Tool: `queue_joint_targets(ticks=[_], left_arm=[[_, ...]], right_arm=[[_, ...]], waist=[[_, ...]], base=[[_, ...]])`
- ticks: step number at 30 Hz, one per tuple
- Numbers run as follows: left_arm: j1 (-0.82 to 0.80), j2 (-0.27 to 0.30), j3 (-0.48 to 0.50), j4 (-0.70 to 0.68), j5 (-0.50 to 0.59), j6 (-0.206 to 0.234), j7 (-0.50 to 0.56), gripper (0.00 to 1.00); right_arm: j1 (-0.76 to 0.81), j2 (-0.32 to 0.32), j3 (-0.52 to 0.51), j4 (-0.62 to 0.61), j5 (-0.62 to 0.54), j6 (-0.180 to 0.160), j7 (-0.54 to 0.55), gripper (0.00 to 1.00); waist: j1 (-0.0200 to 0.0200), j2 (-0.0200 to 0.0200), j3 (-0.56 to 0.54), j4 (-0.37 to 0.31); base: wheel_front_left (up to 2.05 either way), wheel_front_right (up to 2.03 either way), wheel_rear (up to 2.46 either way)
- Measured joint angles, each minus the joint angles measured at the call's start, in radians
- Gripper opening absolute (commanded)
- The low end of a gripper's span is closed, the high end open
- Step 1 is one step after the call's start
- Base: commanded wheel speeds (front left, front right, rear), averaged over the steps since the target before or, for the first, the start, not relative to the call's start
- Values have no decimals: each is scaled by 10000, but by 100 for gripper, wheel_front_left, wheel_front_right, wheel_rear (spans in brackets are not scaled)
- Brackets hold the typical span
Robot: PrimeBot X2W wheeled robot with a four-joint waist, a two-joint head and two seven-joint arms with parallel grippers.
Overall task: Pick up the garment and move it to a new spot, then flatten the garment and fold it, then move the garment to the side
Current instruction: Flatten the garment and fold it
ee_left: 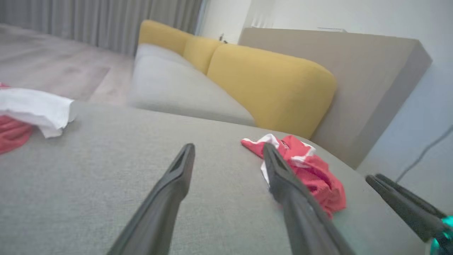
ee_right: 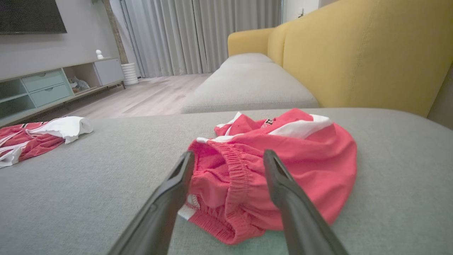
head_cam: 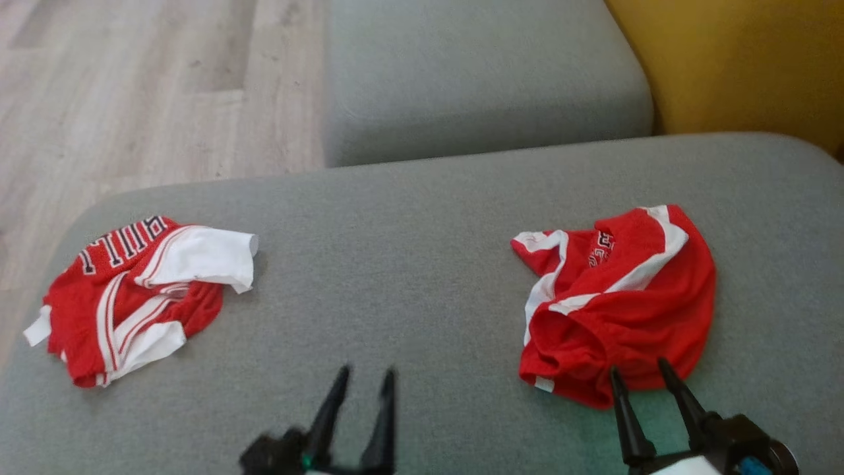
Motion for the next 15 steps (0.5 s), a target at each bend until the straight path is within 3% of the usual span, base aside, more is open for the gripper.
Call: queue_joint_targets(ticks=[3, 6, 11, 15], left_arm=[[-1089, 56, -1005, 234, -1860, -550, -2, 100], [-2240, -136, -2211, 299, -3856, -771, 138, 100], [-3610, -305, -3684, 387, -7210, -746, 541, 100], [-4719, -307, -4320, 788, -9317, -468, 688, 100]], right_arm=[[-212, -44, 117, 13, 2, 0, 2, 100], [-386, -98, 253, 29, 0, 0, 2, 100], [-556, -249, 370, 31, 0, 0, 2, 100], [-740, -291, 416, 6, 0, 0, 2, 100]], waist=[[1, 0, 253, -297], [1, 0, 471, -676], [1, 0, 827, -1487], [1, 0, 1164, -2181]], base=[[0, 0, 0], [0, 0, 0], [0, 0, 0], [0, 0, 0]])
